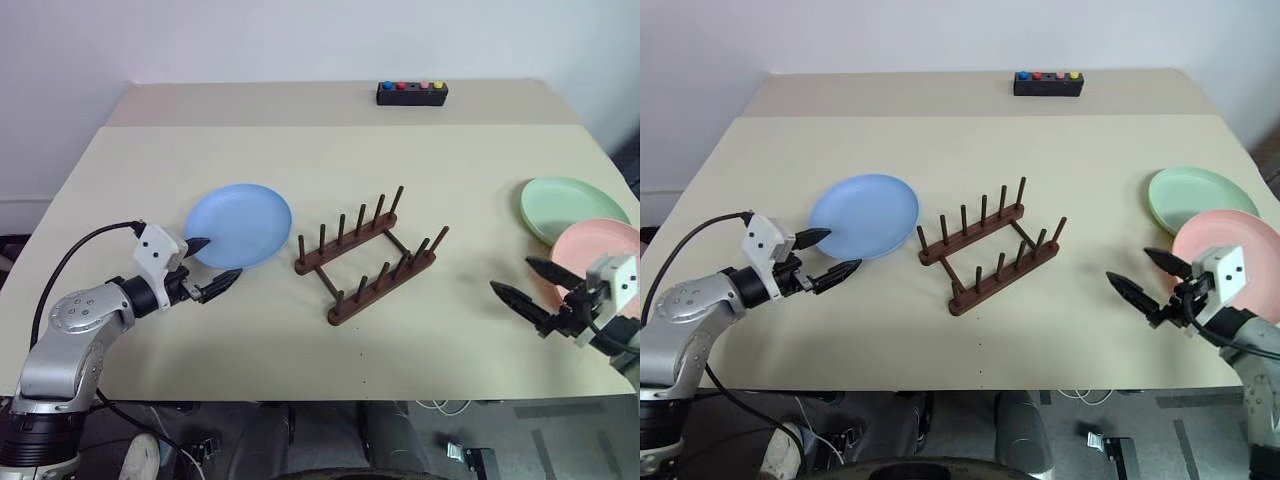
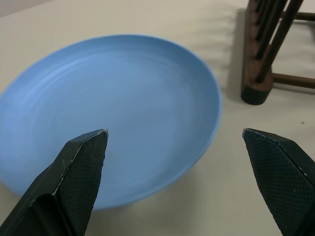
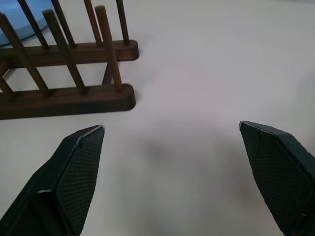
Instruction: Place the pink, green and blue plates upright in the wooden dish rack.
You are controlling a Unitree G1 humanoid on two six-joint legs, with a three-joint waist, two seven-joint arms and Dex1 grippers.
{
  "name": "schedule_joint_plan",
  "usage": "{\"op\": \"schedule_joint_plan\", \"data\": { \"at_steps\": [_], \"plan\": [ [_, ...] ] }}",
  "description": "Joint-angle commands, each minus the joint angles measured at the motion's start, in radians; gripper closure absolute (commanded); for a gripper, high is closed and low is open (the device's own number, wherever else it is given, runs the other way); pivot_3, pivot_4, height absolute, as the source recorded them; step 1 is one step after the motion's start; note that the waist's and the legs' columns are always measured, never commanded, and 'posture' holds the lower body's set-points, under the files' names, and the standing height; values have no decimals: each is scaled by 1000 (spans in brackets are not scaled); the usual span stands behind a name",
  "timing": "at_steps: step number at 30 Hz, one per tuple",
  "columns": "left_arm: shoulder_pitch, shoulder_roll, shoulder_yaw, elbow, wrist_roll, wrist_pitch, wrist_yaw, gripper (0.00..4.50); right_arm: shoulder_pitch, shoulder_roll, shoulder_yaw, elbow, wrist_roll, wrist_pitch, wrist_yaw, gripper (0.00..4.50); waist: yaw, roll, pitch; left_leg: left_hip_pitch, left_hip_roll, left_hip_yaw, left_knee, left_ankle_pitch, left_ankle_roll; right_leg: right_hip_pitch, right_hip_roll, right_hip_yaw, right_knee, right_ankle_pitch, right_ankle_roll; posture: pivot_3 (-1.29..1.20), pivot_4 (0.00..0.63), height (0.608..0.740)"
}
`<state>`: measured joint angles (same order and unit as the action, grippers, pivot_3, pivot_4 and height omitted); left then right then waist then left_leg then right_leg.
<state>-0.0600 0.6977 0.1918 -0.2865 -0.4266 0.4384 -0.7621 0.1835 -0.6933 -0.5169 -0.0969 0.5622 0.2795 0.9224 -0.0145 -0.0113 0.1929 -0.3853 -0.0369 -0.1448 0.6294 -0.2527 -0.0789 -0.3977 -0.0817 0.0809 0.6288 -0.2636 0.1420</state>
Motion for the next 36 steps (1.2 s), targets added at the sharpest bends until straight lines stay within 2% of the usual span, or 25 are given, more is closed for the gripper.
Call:
{"op": "schedule_joint_plan", "data": {
  "at_steps": [1,7,12,16,19,22,25,29,36],
  "plan": [
    [-31,1,-2,-58,-19,30,13,0,-2,-3,-29,-25,4,-27,-8,16,0,0,0,0,0,0,0,0,0,0,0,0,0,-1,-2,0,150,740],
    [-57,-14,-13,-79,-29,58,15,0,16,-9,-46,-45,16,-27,-14,16,-1,0,0,0,0,0,0,0,0,0,0,0,0,0,0,0,150,740],
    [-7,-2,-3,-127,-49,68,-6,0,18,-35,-59,-47,14,-20,-4,16,-3,0,0,0,0,0,0,0,0,0,0,0,0,0,1,0,150,740],
    [57,18,-6,-178,-89,100,-51,0,19,-56,-75,-41,18,-16,5,16,-2,0,0,0,0,0,0,0,0,0,0,0,0,-1,-2,0,150,740],
    [150,68,-7,-241,-132,125,-128,0,27,-59,-79,-53,19,-9,9,16,-4,0,0,0,0,0,0,0,0,0,0,0,0,-1,-2,0,150,740],
    [229,102,-13,-255,-113,86,-178,0,42,-46,-73,-76,15,-8,1,16,-3,0,0,0,0,0,0,0,0,0,0,0,0,-1,-3,0,150,740],
    [226,86,-139,-253,-26,26,-178,0,35,-56,-66,-92,26,11,3,16,2,0,0,0,0,1,1,0,0,1,0,0,0,-2,-3,0,150,740],
    [132,2,-321,-179,97,-68,-154,0,71,-61,-84,-175,50,53,2,16,6,1,0,-1,1,2,3,0,0,2,-1,0,-1,-2,-3,0,150,740],
    [16,-129,-487,-47,206,-143,-134,0,115,-42,-82,-258,49,72,-31,16,1,1,-1,0,1,3,2,0,0,1,-1,0,0,-1,-3,0,150,740]
  ]
}}
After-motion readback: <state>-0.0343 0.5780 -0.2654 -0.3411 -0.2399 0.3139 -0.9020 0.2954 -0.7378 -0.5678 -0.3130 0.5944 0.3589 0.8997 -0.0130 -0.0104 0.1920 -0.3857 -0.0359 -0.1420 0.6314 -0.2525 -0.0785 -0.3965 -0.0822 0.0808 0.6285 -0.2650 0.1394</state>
